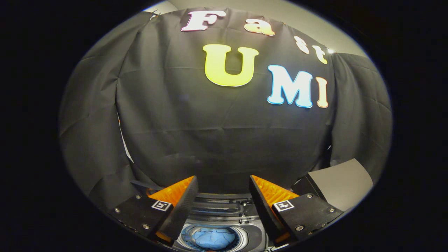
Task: Put the clothes into the washing machine and then close the washing machine lid.
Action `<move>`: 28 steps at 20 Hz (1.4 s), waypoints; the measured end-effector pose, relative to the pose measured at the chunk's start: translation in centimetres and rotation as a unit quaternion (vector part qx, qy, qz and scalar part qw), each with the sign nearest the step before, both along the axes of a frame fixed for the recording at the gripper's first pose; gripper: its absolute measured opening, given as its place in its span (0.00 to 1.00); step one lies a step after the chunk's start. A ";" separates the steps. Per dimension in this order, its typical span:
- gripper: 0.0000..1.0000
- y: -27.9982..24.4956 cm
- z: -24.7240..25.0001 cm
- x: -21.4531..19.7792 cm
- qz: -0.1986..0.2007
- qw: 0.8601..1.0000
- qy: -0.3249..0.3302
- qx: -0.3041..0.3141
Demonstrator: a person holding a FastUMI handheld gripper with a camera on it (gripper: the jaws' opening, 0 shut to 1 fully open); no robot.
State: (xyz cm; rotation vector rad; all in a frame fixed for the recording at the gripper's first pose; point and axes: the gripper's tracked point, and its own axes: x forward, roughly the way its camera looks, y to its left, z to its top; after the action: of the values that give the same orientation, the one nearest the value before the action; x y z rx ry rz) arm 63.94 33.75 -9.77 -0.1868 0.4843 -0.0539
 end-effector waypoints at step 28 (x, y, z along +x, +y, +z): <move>0.92 0.4 -7.8 3.0 0.015 0.998 0.030 0.048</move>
State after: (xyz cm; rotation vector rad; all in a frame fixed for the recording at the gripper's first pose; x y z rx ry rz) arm 66.90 34.14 -17.52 -0.1020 0.5419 0.0046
